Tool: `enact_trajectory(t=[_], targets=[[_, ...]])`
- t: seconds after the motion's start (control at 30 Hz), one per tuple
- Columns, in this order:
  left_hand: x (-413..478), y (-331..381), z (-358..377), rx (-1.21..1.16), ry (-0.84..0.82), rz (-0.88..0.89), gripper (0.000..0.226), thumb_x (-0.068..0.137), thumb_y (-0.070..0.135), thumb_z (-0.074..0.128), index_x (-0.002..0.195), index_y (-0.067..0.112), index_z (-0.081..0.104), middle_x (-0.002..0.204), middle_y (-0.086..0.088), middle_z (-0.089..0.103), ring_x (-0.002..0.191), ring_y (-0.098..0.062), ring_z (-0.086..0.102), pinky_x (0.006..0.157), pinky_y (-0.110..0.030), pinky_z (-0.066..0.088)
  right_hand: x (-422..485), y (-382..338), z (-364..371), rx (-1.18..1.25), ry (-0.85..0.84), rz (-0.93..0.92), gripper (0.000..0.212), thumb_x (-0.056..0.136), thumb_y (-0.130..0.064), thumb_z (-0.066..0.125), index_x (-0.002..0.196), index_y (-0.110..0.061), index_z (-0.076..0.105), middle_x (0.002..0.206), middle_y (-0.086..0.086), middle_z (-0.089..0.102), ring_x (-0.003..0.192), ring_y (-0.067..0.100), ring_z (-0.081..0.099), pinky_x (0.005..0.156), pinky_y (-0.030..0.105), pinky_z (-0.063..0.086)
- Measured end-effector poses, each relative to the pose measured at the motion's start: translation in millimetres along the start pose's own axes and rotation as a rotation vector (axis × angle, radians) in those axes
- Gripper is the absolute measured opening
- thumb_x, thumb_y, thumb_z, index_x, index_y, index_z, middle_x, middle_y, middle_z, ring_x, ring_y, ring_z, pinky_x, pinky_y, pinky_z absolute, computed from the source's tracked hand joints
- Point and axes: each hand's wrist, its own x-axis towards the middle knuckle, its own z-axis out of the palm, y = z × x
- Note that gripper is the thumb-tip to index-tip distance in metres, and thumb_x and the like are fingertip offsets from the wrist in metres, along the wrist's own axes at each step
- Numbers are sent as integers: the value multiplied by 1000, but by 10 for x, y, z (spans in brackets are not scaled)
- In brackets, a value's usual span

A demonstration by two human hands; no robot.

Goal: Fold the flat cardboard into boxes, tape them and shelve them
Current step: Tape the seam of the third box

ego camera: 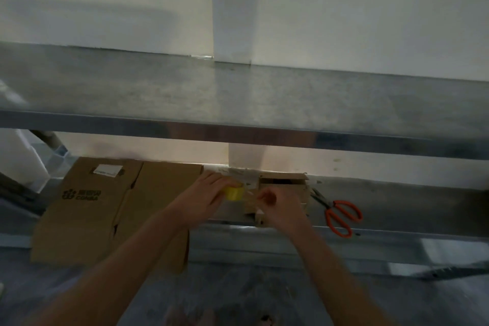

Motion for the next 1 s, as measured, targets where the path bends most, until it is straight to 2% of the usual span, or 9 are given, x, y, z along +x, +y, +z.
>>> enact_trajectory(t=[0.1, 0.2, 0.3, 0.43, 0.53, 0.63, 0.73, 0.87, 1.0], targets=[[185, 258, 31, 54, 14, 26, 37, 100, 17, 47, 136, 23, 52, 128, 2, 51, 117, -9, 37, 101, -17, 27, 40, 152, -379, -54, 8, -30, 14, 91, -28, 68, 104, -28, 69, 96, -15, 65, 82, -3, 56, 70, 6, 38], [346, 470, 83, 101, -11, 43, 41, 100, 27, 50, 141, 22, 47, 124, 0, 50, 113, -10, 36, 95, -20, 29, 94, 278, -667, -121, 19, -48, 16, 92, -24, 65, 106, -23, 72, 98, -8, 66, 81, 1, 53, 76, 14, 39], [498, 632, 108, 115, 4, 20, 50, 96, 35, 54, 143, 23, 42, 124, -1, 48, 110, -10, 35, 93, -22, 29, 141, 347, -851, -146, 11, -73, 12, 92, -27, 66, 98, -20, 74, 97, -1, 70, 79, 4, 56, 73, 16, 39], [668, 718, 120, -35, 9, -124, 54, 96, 28, 56, 146, 30, 36, 122, -1, 50, 111, -13, 40, 94, -25, 35, 174, 416, -1067, -84, 36, -65, 7, 90, -31, 69, 88, -25, 68, 85, -11, 63, 72, -5, 51, 63, 4, 32], [739, 748, 155, -220, -2, -233, 58, 86, 36, 69, 137, 42, 43, 123, 9, 50, 109, -10, 47, 87, -21, 40, 181, 513, -1224, -42, 53, -46, 12, 85, -32, 74, 89, -21, 74, 78, -11, 64, 69, -9, 53, 60, 2, 36], [777, 753, 199, -311, 19, -257, 46, 78, 40, 76, 116, 48, 52, 119, 16, 56, 107, -10, 53, 82, -20, 46, 165, 605, -1247, -27, 56, -7, 14, 82, -32, 78, 91, -22, 74, 75, -14, 63, 68, -8, 55, 58, 2, 37], [801, 729, 221, -347, 15, -254, 39, 80, 38, 75, 111, 47, 54, 116, 16, 58, 106, -9, 54, 84, -23, 48, 178, 670, -1178, 35, 54, 60, 20, 78, -37, 80, 88, -22, 71, 77, -14, 66, 77, 2, 62, 64, 11, 42], [789, 665, 218, -368, -86, -261, 35, 86, 35, 70, 114, 47, 54, 119, 17, 54, 109, -4, 49, 86, -19, 42, 190, 745, -1069, 241, 23, 117, 16, 79, -36, 79, 84, -22, 72, 86, -4, 72, 87, 14, 67, 84, 37, 56], [847, 628, 207, -130, -64, -184, 39, 85, 36, 72, 122, 31, 61, 114, 13, 59, 102, -3, 47, 84, -15, 35, 181, 812, -1029, 262, 9, 135, 6, 86, -30, 73, 87, -26, 70, 89, -6, 72, 90, 12, 66, 91, 40, 55]])
